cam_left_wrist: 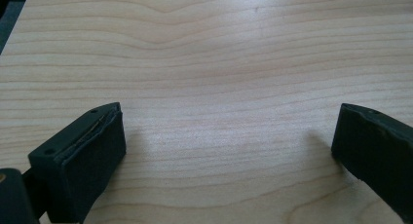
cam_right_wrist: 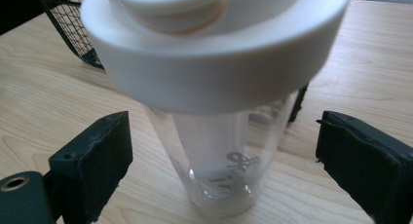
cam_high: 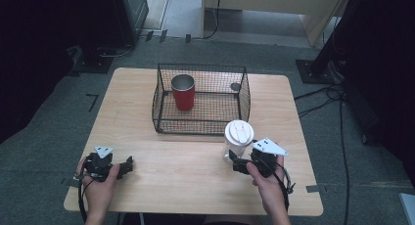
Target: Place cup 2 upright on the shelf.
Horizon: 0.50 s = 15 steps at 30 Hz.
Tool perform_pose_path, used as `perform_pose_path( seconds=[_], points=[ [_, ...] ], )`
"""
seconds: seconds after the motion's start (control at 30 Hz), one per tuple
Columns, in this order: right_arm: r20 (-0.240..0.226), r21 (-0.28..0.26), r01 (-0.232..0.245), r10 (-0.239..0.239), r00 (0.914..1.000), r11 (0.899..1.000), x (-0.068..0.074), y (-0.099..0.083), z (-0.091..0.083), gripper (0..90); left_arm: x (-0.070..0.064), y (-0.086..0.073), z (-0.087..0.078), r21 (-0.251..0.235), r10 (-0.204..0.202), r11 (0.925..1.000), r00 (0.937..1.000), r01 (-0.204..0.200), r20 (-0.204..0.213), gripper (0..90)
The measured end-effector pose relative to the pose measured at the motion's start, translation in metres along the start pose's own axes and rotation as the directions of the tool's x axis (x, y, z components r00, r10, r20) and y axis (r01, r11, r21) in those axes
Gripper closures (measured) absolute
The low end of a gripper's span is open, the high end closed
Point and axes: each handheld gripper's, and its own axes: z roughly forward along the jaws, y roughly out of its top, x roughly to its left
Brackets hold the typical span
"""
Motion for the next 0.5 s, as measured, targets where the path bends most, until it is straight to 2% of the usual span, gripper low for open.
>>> perform_pose_path(
  seconds=[0.13,0.2,0.27,0.5],
  points=[
    [0.009,-0.013,-0.017,0.018,0.9998,1.000,0.003,0.002,0.005,6.7,0.000,0.000,0.000,0.000,0.003,1.0000,1.0000,-0.003,0.002,0.0],
    [0.036,-0.022,-0.028,0.029,0.9989,0.999,0.005,0.004,0.007,6.7,0.000,0.000,0.000,0.000,0.004,1.0000,1.0000,-0.004,0.002,0.0],
    [0.041,-0.042,-0.048,0.049,0.9980,0.998,0.007,0.007,0.010,6.9,0.000,0.000,0.000,0.000,0.005,1.0000,1.0000,-0.005,0.003,0.0],
    [0.058,-0.063,-0.052,0.056,0.9968,0.997,0.012,0.011,0.015,12.7,0.000,0.000,0.000,0.001,0.007,1.0000,1.0000,-0.007,0.004,0.0]
  ],
)
